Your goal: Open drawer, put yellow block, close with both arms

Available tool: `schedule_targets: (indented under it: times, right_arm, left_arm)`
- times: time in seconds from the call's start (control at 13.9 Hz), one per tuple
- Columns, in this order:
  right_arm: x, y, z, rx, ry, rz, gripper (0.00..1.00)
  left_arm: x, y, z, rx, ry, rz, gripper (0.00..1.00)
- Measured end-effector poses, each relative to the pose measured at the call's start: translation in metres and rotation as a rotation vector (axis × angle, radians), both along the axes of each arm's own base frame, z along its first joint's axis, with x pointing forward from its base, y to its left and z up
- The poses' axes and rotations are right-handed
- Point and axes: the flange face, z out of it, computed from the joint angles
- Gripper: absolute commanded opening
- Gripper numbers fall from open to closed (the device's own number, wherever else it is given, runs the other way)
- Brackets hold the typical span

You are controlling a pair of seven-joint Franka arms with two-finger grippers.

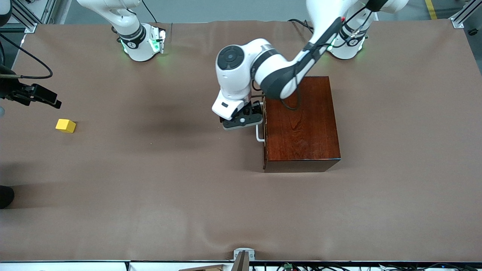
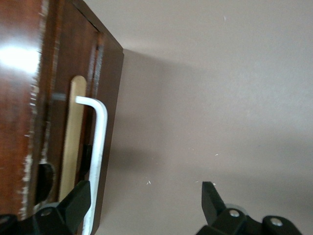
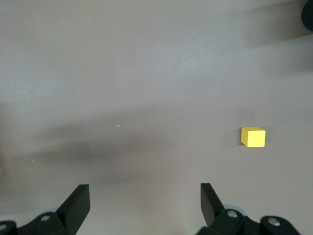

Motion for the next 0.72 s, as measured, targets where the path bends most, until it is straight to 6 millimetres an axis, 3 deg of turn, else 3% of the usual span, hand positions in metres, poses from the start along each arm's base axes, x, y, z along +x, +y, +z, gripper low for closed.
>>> schedule_targets:
  times: [0.36, 0.72]
  right_arm:
    - [0.0, 0.0, 0.0, 0.0, 0.0, 0.0, 1.0]
    - [0.0, 0.0, 0.0, 0.0, 0.001, 0.0, 1.0]
  left_arm:
    - [-0.011, 0.006, -0.024, 0.116, 0.086, -0.136, 1.0]
    - [-0.012, 0.008, -0.052, 0.152, 0.129, -0.149, 1.0]
